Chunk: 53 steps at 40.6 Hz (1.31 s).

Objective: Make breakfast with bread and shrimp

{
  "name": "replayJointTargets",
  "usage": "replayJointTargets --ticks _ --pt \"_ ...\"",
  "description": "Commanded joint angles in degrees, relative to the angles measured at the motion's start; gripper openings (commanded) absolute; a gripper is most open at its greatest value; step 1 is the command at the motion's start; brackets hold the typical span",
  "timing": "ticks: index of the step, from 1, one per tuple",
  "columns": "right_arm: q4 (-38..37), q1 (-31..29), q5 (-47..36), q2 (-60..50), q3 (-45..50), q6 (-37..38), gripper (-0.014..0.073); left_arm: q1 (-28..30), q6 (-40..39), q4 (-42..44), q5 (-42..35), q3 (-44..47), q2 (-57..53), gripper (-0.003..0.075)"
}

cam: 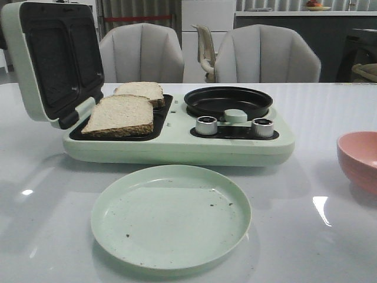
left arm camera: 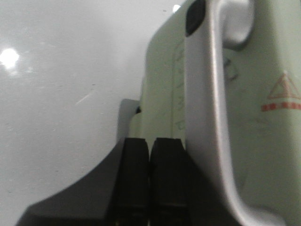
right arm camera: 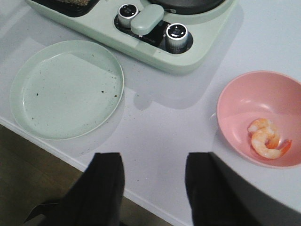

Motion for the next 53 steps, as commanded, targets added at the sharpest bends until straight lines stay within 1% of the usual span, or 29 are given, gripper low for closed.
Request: replayJointTargets --ticks 1,3,7,15,18,22,26,29,31,33,35,39,40,42,43,49,53 --pt "1.4 -0.3 -2.8 -0.3 -1.5 -0.1 0.0422 -0.1 5.7 -7.2 4.5 -2.1 -3.1 0.0107" --pt "1.4 -0.3 -2.8 -0.3 -1.5 -0.1 0.0422 -0.1 5.9 -7.1 5.5 -2.0 -3.4 0.0107" --pt "1.4 -0.3 -2.8 -0.3 -1.5 -0.1 0.0422 -0.2 6.5 -7.1 5.2 0.3 -5.4 0.0107" --pt "1.4 -0.3 -2.8 -0.3 -1.5 -0.1 0.0422 -1.9 12.1 -6.5 3.1 9.9 -13.9 0.0106" --pt "1.4 -0.3 -2.8 -0.3 -1.5 -0.1 0.0422 -3.5 13.6 -5.8 2.7 14.0 -17.7 0.0106" --pt "1.4 -0.3 -2.9 -0.3 -1.5 -0.2 0.0422 -6.6 13.7 -3.1 1.8 18.6 -22.4 0.0106" --pt "1.4 -0.3 -3.0 -0.3 -1.5 -0.2 0.0422 -12.0 13.2 1.9 -1.4 23.5 -26.9 0.0106" --pt "1.4 -0.3 -3.0 -0.3 -1.5 -0.2 0.0422 -16.3 9.5 7.2 -3.3 26.3 -29.7 0.0106" --pt "1.4 -0.3 -3.1 -0.3 -1.5 -0.2 0.0422 -19.7 5.2 13.2 -4.0 27.7 -31.6 0.0106" --pt "1.4 -0.3 -3.2 -0.3 -1.5 -0.2 0.0422 -23.3 -0.2 21.8 -4.4 28.9 -33.1 0.0106" --pt "1.4 -0.3 -3.1 -0.3 -1.5 -0.2 0.0422 -27.1 -6.9 30.6 -4.4 29.9 -34.5 0.0106" --pt "1.4 -0.3 -4.0 -0.3 -1.5 -0.2 0.0422 -34.2 -24.3 49.0 -2.6 31.6 -37.7 0.0106" --pt "1.4 -0.3 -4.2 -0.3 -1.5 -0.2 0.0422 -35.9 -27.3 52.9 -2.2 32.1 -38.8 0.0106" --pt "1.4 -0.3 -4.2 -0.3 -1.5 -0.2 0.0422 -38.2 -32.1 56.7 -1.7 32.9 -40.6 0.0106" --pt "1.5 -0.3 -4.2 -0.3 -1.5 -0.2 0.0422 -39.5 -32.9 57.8 -1.7 33.6 -41.9 0.0105" --pt "2.6 -0.3 -4.2 -0.3 -1.5 -0.2 0.0422 -44.3 -33.1 58.0 -1.4 35.7 -48.7 0.0099" --pt "2.9 -0.3 -5.0 -0.3 -1.5 -0.2 0.0422 -46.2 -33.1 57.3 -1.3 36.5 -53.1 0.0099"
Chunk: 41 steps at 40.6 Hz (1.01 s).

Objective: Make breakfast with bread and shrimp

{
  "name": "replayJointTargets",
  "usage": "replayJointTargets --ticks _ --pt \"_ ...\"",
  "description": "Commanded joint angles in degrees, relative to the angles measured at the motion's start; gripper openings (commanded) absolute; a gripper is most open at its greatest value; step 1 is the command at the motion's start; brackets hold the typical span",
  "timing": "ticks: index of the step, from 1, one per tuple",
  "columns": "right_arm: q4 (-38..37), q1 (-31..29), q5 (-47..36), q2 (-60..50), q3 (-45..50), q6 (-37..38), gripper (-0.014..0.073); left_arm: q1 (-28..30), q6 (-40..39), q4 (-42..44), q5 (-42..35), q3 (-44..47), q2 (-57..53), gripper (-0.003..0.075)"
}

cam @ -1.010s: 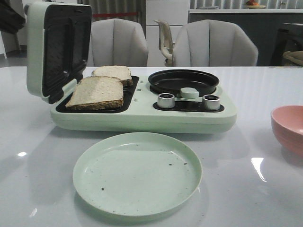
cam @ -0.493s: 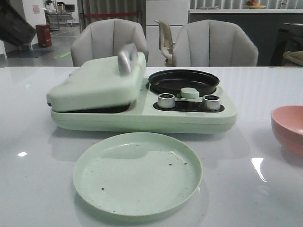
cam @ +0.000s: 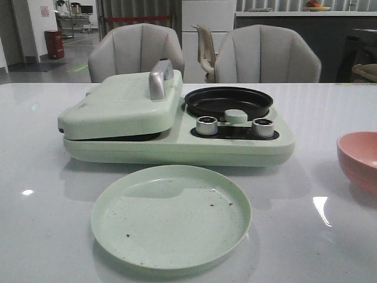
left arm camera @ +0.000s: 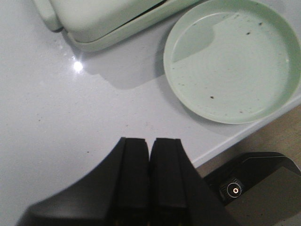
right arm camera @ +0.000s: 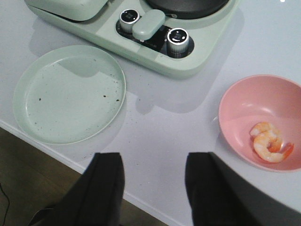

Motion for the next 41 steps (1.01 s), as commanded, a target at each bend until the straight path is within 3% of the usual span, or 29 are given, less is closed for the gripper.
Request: replayJointTargets --ticks 1,7,16,22,41 --pt "1.6 -0.5 -4.7 -0.3 -1.5 -0.2 0.0422 -1.9 -1.0 -0.1 -2.4 -1.0 -4.3 0.0099" --pt "0.3 -4.1 -6.0 4.1 -2.5 2.0 0.0422 -2.3 -1.0 -1.3 -2.3 -1.0 -8.1 0.0099" --pt "0.4 -17.3 -3.2 19.2 -9.1 2.0 0.0422 -2.3 -1.0 -1.3 -2.2 -1.0 -9.9 0.0099" --pt "0.3 -22.7 -2.9 28.8 -13.4 2.0 0.0422 -2.3 -1.0 -1.3 -2.2 -1.0 -9.9 0.0099" --pt "-0.1 -24.3 -6.8 51.9 -24.4 -1.2 0.0422 -2.3 -1.0 -1.3 -2.2 -1.0 -9.9 0.0099"
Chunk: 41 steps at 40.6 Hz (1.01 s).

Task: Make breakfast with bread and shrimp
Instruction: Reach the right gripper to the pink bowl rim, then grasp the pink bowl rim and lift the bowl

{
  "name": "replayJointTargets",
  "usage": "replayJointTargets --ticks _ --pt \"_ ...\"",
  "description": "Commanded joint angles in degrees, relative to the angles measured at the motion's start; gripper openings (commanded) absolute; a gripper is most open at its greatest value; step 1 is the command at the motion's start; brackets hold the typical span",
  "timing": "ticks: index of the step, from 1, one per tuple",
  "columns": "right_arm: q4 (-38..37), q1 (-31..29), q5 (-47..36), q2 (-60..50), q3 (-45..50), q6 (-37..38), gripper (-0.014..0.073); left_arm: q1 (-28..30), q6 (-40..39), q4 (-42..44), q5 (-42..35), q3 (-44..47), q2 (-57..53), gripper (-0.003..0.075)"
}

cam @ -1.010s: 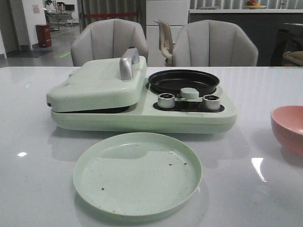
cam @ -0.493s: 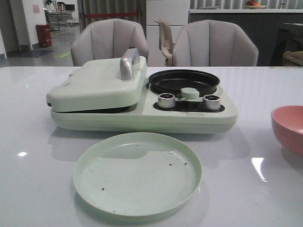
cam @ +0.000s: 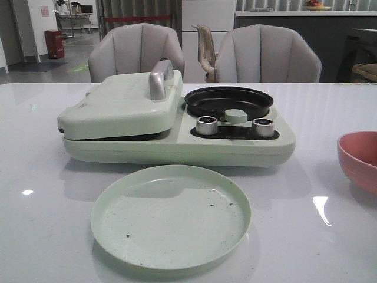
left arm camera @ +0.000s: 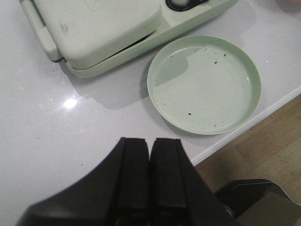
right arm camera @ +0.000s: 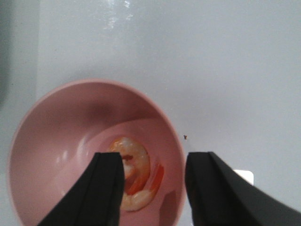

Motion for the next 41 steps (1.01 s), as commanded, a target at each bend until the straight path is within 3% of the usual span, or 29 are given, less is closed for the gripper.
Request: replayJointTargets --ticks 1,12,27,36,41 --pt "0.9 -0.2 -1.5 1.4 -3.4 -1.2 0.0422 -0.4 -0.7 -0.3 -3.4 -1.5 -0.4 0.0099" --pt "0.9 -0.2 -1.7 7.3 -4.0 -1.2 0.0391 -0.4 -0.7 -0.3 -3.4 -1.5 -0.4 0.0099" --pt "1.2 -0.2 -1.1 7.8 -4.6 -1.3 0.0041 -0.4 -0.7 0.3 -3.4 -1.5 -0.4 0.0099" --pt "0.0 1.0 5.6 7.6 -14.7 -1.3 0.0038 -0.4 -0.7 1.2 -3.4 -1.5 -0.4 0.0099" --pt "-6.4 5.8 9.3 7.6 -24.0 -1.2 0.0044 -0.4 -0.6 1.5 -3.4 -1.5 -0.4 0.0099"
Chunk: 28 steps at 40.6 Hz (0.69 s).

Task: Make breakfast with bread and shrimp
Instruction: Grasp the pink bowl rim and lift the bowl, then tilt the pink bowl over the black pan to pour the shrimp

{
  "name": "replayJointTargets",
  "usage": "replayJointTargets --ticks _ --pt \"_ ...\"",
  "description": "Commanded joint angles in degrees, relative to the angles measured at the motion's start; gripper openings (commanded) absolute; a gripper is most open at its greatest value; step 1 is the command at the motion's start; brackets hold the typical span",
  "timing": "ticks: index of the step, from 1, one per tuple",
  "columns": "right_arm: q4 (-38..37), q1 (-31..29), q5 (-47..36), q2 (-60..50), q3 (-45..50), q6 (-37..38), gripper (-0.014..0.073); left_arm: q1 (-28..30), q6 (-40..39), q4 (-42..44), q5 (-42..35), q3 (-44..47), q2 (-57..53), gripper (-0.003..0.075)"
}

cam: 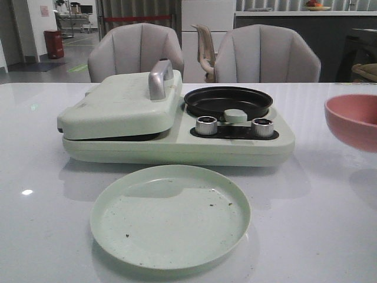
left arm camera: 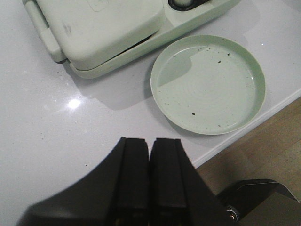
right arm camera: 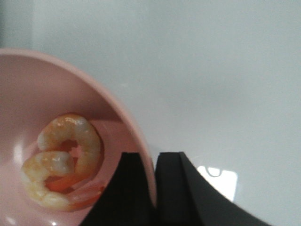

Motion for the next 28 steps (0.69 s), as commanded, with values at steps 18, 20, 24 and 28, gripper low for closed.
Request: replayJointTargets --ticks 18,20,24,28 --pt "-60.9 34.8 -4.3 -2.6 -22.0 28.3 0.0044 -0.4 -0.6 1.5 -3.4 -1.5 -0.4 0.0099" --pt "-68.0 37.5 -3.8 -2.3 -22.0 33.3 0.0044 -0.4 -0.6 1.5 -3.4 -1.5 -0.4 0.0099" --pt "-84.7 41.4 -1.1 -1.6 -22.0 44.4 0.0044 -0.4 -0.6 1.5 -3.4 -1.5 -0.4 0.0099" --pt "-96.6 44.0 1.1 -0.1 -22.0 50.7 0.0044 -0.4 -0.6 1.5 -3.4 -1.5 -0.4 0.0099"
